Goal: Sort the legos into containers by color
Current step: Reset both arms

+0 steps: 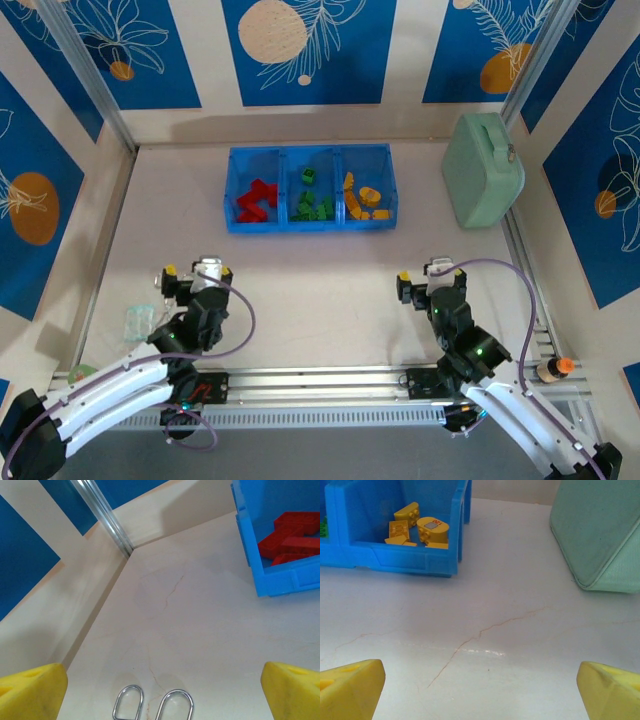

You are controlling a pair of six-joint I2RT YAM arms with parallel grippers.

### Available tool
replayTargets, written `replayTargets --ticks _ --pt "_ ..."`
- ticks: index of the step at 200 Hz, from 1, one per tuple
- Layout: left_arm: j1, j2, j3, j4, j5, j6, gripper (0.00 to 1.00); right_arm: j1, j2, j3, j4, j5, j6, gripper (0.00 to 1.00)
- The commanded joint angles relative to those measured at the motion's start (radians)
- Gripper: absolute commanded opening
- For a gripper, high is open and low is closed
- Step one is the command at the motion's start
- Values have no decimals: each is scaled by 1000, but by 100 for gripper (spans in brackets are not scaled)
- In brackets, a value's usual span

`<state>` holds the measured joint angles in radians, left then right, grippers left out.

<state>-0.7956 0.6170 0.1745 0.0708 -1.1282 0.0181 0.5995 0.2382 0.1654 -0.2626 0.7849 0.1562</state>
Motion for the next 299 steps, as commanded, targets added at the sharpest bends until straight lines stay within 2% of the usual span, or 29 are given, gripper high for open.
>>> replayTargets --ticks 1,53,96,119,140,159,190,220,246,299 --pt "-12 -2 3 -6 -35 2 99 36 -18 -7 43 61 -12 99" --pt "-11 -5 5 -19 -23 -4 100 62 -24 -11 51 103 -11 99" --pt "7 -4 -8 38 22 18 100 -24 -28 -24 91 59 -7 99" --pt "69 -29 -9 22 66 -14 100 -77 -33 -65 211 -9 -48 99" --pt "124 -35 -3 -1 113 -37 100 -150 -21 -77 252 -62 -37 99" --pt "152 -3 -4 36 134 -38 100 -226 -15 -83 269 -146 -25 99" --pt "213 51 -7 114 176 -37 100 -312 -13 -96 299 -216 -1 99" --pt "274 65 -29 208 219 -29 100 -335 15 -105 348 -239 -1 99" --pt "317 93 -40 275 244 -24 100 -351 105 -103 431 -259 -10 99" --pt "373 209 -32 400 290 -14 100 -388 231 -108 568 -296 -17 99"
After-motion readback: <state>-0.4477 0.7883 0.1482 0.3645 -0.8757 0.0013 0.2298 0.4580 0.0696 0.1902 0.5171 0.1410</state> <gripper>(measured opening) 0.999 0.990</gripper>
